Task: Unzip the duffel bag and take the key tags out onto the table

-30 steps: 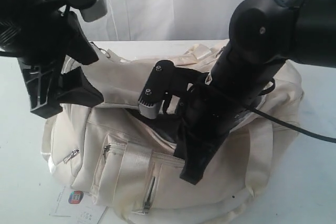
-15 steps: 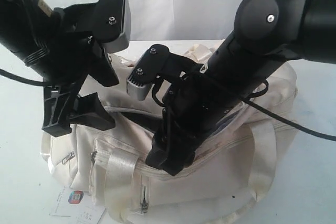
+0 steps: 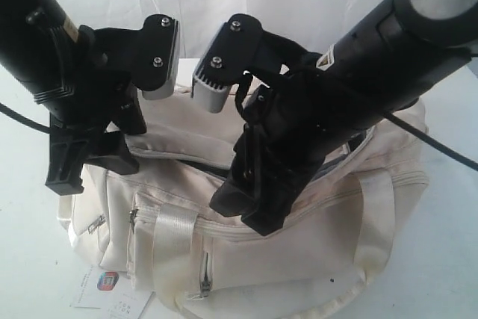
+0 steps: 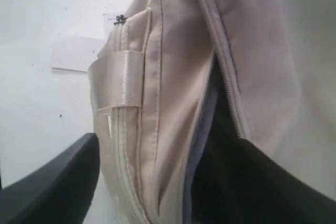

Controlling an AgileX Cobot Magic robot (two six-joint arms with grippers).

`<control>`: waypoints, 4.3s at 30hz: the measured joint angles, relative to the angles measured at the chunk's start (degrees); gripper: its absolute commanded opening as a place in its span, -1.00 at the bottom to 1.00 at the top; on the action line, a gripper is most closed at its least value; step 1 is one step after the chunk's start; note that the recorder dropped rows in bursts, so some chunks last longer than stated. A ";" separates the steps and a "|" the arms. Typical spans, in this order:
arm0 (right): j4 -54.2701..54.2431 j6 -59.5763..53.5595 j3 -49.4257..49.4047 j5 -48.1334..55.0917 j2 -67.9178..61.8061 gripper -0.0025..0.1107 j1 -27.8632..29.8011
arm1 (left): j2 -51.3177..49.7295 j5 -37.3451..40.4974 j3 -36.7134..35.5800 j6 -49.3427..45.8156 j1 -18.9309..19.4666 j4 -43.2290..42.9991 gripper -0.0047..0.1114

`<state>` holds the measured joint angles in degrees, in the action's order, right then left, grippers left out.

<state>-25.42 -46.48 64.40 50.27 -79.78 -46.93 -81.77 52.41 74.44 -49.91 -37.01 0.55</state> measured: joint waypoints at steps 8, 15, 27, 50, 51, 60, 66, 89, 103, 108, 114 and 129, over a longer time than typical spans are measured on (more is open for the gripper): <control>0.59 1.10 0.00 0.00 0.37 0.21 0.00 | 0.00 0.00 0.00 1.36 0.00 -2.32 -0.92; 0.73 1.38 0.00 -0.12 0.37 0.21 0.00 | 0.00 0.00 0.00 1.36 0.00 -2.32 -0.92; 0.73 2.59 0.00 -0.12 0.37 0.21 0.00 | 0.64 0.13 0.00 1.49 -0.54 -1.34 0.17; 0.73 2.94 0.00 -0.12 0.37 0.21 0.00 | -3.04 -5.48 0.00 6.35 -1.08 -5.88 -0.92; 0.73 2.94 0.00 -0.12 0.37 0.21 0.00 | -3.04 -5.89 0.00 7.51 -1.08 -6.79 -0.92; 0.84 2.94 0.00 -0.12 0.37 0.21 0.00 | -3.08 -15.62 1.37 22.24 -1.08 -22.18 -0.92; 0.84 2.94 0.00 -0.12 0.37 0.21 0.00 | -3.43 -25.69 1.33 41.32 0.53 -42.52 -0.92; 0.73 3.90 0.00 -0.22 0.37 0.21 0.00 | -14.46 -29.03 1.55 70.59 13.79 -52.03 0.49; 0.62 3.90 0.00 -0.22 0.37 0.21 0.00 | -14.46 -25.10 8.11 75.35 13.79 -58.43 0.60; 0.62 3.94 0.00 -0.22 0.37 0.21 0.00 | -14.46 -26.61 11.04 79.72 13.79 -63.24 0.60; 0.62 3.94 0.00 -0.22 0.37 0.21 0.00 | -14.46 -22.36 14.50 80.55 13.79 -66.70 0.60; 0.76 4.03 0.00 -0.12 0.37 0.21 0.00 | -14.46 -11.54 16.83 70.28 11.73 -53.93 0.42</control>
<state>-24.65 -42.45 64.40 50.15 -79.41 -46.93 -96.23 40.87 91.27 20.37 -25.28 -53.39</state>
